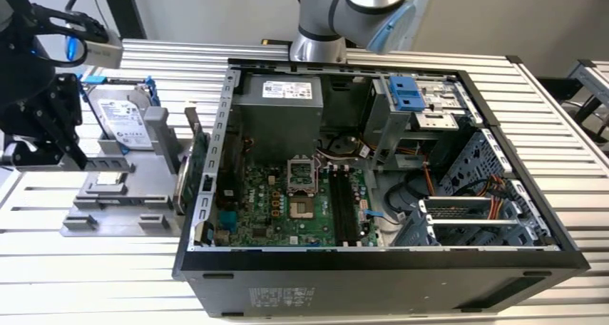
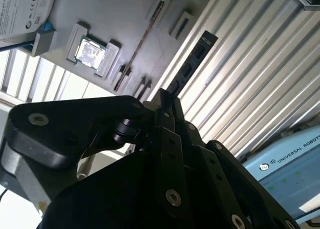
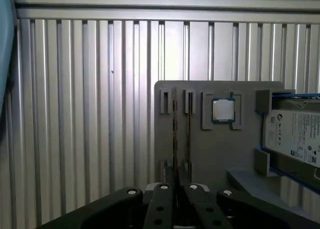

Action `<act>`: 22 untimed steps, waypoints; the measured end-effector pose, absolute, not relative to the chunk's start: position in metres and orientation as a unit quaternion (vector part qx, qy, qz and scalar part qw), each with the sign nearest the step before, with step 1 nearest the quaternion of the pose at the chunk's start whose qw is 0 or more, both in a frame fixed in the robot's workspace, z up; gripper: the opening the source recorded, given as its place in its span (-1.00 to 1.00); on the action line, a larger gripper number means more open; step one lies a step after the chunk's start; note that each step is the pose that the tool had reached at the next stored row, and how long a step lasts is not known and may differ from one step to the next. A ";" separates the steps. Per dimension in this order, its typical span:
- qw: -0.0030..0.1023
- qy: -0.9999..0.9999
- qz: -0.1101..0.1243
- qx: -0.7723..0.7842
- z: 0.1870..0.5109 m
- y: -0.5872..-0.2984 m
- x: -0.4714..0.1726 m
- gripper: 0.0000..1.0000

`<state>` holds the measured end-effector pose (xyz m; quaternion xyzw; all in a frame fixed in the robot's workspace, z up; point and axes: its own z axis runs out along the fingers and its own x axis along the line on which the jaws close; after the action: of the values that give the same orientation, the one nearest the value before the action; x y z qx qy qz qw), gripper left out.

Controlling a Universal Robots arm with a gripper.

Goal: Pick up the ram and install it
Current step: 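Pick up the ram and move it above insertion slot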

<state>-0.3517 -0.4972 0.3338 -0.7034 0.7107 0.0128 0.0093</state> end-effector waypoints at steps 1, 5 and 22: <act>0.009 0.711 0.013 -0.703 0.335 -0.497 -0.352 -1.00; 0.009 0.711 0.013 -0.703 0.339 -0.497 -0.352 -1.00; 0.009 0.711 0.013 -0.703 0.382 -0.497 -0.352 -1.00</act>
<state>-0.3517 -0.4971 0.3822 -0.7033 0.7107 0.0128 0.0092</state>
